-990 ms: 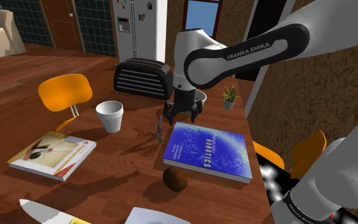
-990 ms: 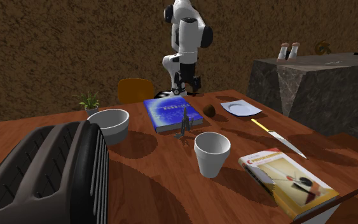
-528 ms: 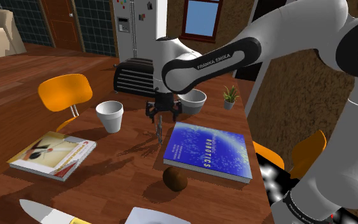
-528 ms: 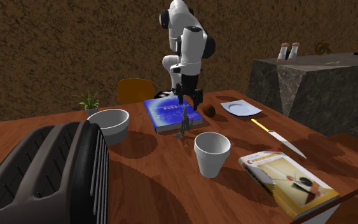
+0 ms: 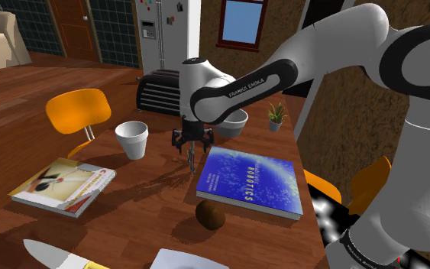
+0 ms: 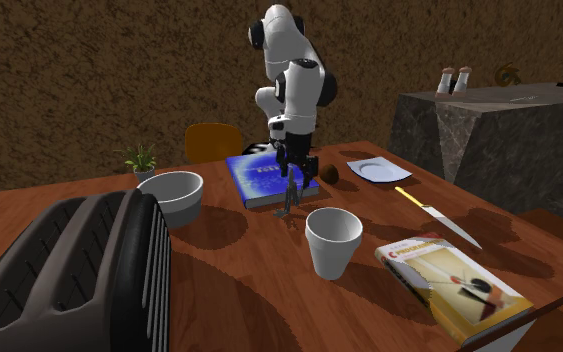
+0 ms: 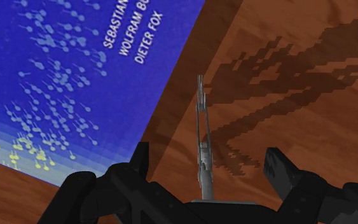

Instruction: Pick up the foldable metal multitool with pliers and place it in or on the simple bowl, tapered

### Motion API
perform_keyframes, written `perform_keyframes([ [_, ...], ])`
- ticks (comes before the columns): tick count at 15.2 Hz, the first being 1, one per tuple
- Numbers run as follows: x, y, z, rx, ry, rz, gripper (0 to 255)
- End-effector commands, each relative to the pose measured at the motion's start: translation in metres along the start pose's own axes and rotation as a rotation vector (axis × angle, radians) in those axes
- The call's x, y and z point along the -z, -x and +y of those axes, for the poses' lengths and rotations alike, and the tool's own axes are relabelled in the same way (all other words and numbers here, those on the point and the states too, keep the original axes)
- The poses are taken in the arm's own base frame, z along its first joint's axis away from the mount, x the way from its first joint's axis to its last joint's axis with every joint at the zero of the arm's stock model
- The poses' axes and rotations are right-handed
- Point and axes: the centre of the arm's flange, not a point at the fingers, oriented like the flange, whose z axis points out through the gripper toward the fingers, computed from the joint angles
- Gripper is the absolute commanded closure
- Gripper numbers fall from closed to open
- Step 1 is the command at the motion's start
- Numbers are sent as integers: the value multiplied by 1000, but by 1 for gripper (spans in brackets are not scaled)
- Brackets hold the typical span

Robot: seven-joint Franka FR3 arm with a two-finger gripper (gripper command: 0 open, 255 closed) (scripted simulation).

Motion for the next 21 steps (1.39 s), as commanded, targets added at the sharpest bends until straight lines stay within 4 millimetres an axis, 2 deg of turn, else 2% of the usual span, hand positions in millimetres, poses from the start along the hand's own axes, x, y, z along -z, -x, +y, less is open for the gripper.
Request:
perform_keyframes([
  [1, -7, 1, 0, 0, 0, 0, 0],
  [8, -7, 1, 0, 0, 0, 0, 0],
  [9, -7, 1, 0, 0, 0, 0, 255],
  [18, -7, 1, 0, 0, 0, 0, 255],
  [21, 9, 0, 0, 0, 0, 0, 255],
])
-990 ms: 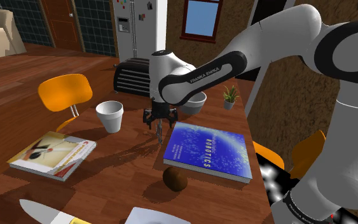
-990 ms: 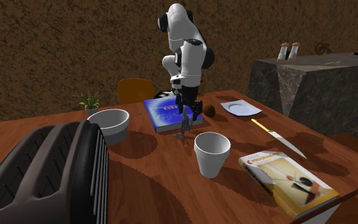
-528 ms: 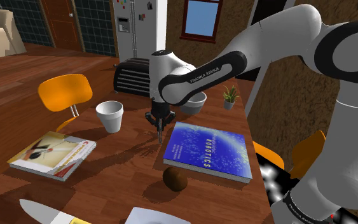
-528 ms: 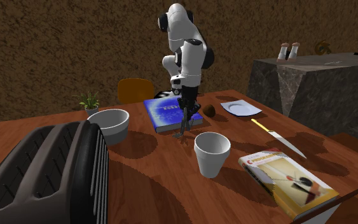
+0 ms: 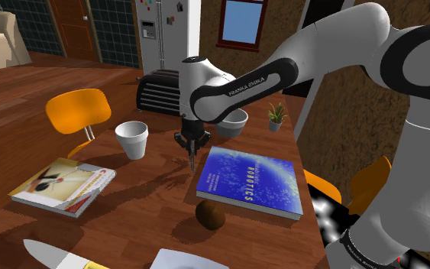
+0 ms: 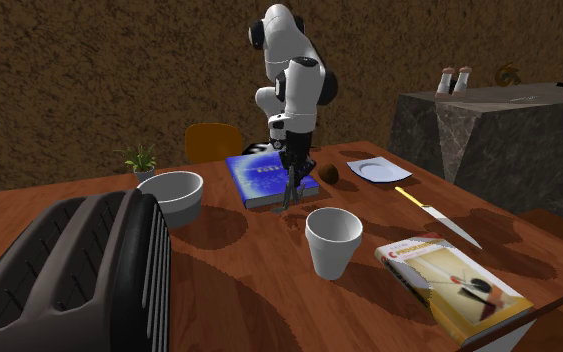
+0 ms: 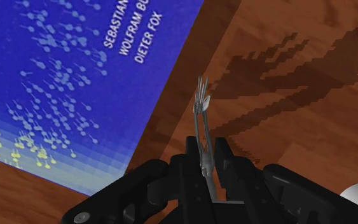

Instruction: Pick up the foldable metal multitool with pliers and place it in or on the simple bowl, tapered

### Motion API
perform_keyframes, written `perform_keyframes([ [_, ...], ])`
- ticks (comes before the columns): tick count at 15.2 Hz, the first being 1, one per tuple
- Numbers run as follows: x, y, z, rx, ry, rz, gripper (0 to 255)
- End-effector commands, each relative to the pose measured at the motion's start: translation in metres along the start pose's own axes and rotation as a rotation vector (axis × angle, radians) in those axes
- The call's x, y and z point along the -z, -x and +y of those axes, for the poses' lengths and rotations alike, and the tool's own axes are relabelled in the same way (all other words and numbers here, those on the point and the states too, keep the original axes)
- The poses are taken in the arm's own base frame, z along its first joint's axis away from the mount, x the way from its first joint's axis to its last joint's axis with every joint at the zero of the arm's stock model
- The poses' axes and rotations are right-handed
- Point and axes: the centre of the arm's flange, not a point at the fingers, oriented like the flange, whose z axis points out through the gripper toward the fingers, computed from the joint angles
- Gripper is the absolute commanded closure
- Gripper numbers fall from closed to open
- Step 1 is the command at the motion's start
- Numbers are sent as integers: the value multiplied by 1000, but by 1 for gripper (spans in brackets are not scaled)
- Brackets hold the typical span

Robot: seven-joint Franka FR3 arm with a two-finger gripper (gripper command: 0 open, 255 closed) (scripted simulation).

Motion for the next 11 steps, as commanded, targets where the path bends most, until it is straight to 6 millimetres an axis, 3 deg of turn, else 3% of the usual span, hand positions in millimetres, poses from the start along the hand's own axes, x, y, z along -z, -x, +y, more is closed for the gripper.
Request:
perform_keyframes([
  [1, 10, 0, 1, 0, 0, 0, 255],
  [11, 63, -3, 2, 0, 0, 0, 255],
])
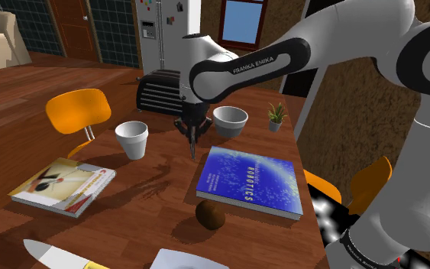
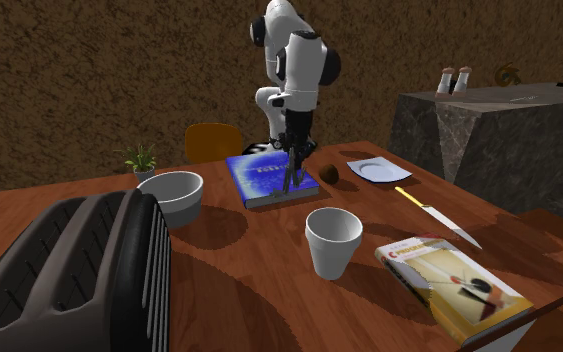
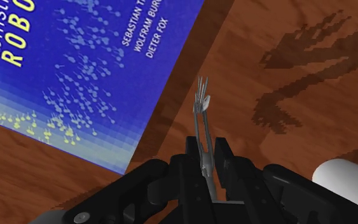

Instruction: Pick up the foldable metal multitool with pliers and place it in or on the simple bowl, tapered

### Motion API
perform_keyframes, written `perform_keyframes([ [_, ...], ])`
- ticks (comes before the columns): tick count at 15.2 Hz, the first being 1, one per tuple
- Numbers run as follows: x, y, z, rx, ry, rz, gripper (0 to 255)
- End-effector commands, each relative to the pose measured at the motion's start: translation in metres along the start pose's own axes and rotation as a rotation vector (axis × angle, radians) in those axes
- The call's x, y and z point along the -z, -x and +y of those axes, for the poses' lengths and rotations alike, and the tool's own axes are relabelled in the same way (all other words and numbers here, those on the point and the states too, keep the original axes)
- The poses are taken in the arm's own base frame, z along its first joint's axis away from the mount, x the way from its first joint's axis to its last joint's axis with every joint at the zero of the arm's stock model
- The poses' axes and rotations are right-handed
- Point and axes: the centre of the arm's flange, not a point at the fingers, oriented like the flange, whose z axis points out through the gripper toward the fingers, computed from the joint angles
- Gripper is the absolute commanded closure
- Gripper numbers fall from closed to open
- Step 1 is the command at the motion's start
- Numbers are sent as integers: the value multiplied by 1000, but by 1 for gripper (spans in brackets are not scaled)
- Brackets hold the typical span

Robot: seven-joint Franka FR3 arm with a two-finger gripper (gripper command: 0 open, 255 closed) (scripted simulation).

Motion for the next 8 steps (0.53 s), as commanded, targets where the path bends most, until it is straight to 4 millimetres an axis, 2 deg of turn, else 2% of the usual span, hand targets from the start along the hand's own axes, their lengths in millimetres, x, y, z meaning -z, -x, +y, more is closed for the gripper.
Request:
perform_keyframes([
  [1, 10, 0, 1, 0, 0, 0, 255],
  [8, 47, -2, 1, 0, 0, 0, 255],
])
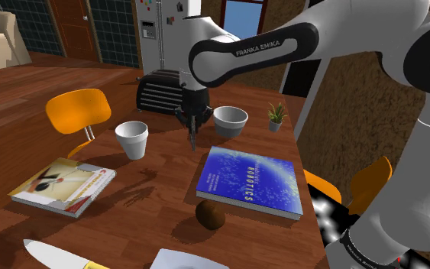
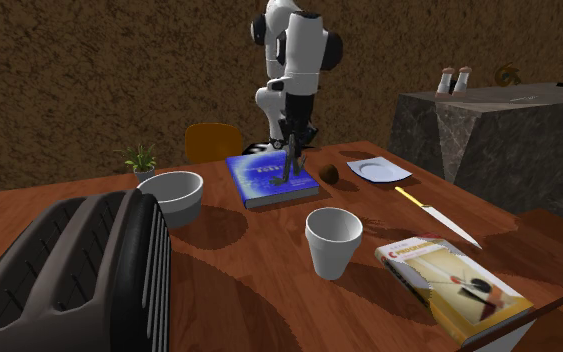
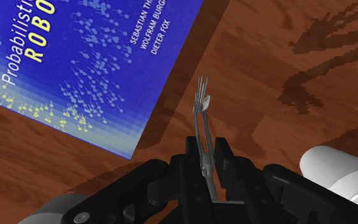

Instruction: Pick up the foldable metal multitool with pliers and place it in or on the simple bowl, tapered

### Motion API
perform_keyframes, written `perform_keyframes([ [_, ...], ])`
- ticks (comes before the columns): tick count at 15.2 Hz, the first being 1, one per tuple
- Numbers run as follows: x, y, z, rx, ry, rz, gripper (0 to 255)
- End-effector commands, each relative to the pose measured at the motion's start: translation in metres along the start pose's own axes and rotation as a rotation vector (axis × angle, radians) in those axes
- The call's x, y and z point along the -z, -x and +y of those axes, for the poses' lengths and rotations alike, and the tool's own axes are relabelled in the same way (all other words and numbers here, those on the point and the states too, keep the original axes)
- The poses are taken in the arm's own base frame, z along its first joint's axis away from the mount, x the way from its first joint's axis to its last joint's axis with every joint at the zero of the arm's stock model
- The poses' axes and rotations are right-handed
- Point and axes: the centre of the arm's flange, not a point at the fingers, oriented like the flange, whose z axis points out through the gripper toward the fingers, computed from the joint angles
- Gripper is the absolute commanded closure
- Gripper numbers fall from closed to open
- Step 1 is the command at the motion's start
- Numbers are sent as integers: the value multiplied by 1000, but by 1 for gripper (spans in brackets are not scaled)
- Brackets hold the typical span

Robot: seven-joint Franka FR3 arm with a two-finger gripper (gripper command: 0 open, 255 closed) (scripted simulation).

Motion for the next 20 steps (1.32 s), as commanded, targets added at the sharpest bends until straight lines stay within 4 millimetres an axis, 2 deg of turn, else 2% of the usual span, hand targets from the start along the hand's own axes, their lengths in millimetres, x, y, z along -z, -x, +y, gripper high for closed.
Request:
perform_keyframes([
  [1, 12, 1, 1, 0, 0, 0, 255],
  [12, 69, -2, 2, 0, 0, 0, 255],
  [20, 71, -81, 72, 0, 0, 0, 255],
])
